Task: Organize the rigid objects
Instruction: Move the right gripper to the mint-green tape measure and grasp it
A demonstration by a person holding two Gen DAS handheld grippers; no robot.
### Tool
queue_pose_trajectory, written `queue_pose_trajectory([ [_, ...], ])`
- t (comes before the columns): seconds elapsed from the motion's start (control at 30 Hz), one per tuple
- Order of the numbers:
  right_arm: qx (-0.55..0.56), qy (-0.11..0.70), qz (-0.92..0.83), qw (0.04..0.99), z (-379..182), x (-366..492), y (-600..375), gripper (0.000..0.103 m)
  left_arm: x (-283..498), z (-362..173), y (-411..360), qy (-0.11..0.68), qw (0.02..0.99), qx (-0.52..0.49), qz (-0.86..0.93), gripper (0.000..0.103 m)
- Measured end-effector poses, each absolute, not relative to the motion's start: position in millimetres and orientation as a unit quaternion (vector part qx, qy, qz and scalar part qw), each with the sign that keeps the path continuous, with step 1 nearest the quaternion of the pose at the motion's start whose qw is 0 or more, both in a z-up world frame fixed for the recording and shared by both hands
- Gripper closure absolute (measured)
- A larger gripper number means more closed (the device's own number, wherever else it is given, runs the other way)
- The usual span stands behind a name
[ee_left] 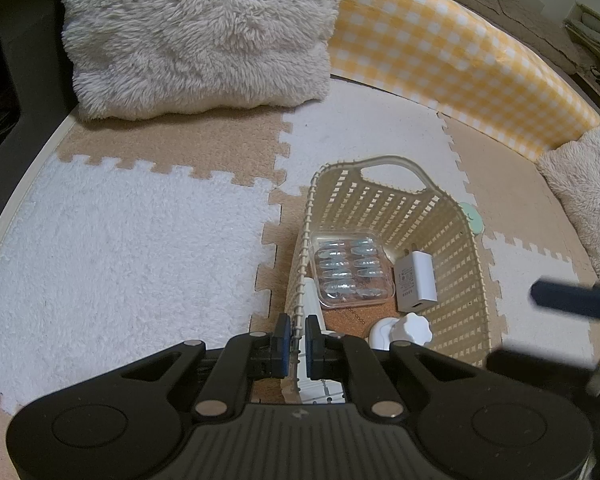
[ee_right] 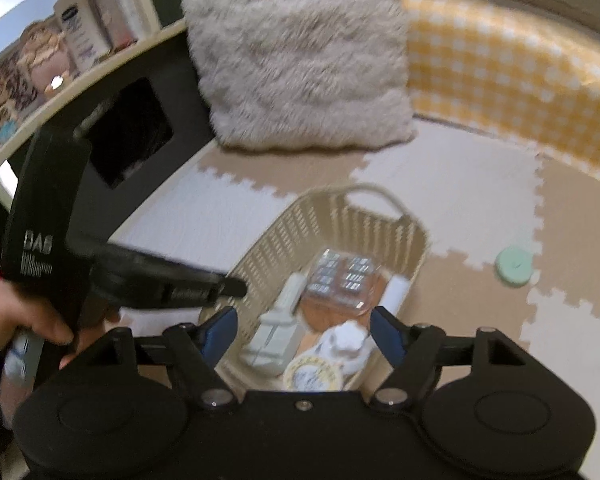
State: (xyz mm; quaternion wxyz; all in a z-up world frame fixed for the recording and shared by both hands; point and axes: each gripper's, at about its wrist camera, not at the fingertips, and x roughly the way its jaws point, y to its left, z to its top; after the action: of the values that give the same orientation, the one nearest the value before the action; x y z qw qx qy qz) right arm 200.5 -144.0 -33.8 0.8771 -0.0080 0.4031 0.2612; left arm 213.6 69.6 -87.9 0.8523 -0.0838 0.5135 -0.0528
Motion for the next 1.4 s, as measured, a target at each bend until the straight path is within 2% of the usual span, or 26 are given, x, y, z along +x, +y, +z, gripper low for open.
queue_pose_trajectory([
  [0.2,0.018,0.360,0.205,0.910,-23.1,211.1,-175.0,0.016,213.5,-88.0,69.5,0.514,0.852,-0.083,-0.053,0.097],
  [0.4,0.044,0.334,0.124,0.933,-29.0,229.7,-214.1,0.010,213.4,-88.1,69.5,0.513,0.852,-0.083,-0.053,0.097],
  [0.73,0.001,0.341,0.055,0.938,-81.9,269.9,-232.7,0.005,213.5,-88.0,69.4,0.514,0.852,-0.083,-0.053,0.097],
  [0.83,-0.009,0.338,0.062,0.939,-96.1,279.8,-230.7,0.000,213.5,-88.0,69.6,0.514,0.852,-0.082,-0.053,0.097],
  [1.27,-0.011,0.356,0.033,0.934,-150.0,322.5,-241.3,0.000,214.3,-90.0,68.7,0.516,0.851,-0.079,-0.054,0.097],
  [1.33,-0.010,0.357,0.034,0.933,-155.4,328.2,-241.3,0.005,214.6,-90.5,68.4,0.516,0.851,-0.079,-0.054,0.097],
  [1.4,-0.011,0.361,0.034,0.932,-160.5,333.7,-239.3,0.016,214.8,-91.1,68.3,0.517,0.851,-0.080,-0.054,0.097],
])
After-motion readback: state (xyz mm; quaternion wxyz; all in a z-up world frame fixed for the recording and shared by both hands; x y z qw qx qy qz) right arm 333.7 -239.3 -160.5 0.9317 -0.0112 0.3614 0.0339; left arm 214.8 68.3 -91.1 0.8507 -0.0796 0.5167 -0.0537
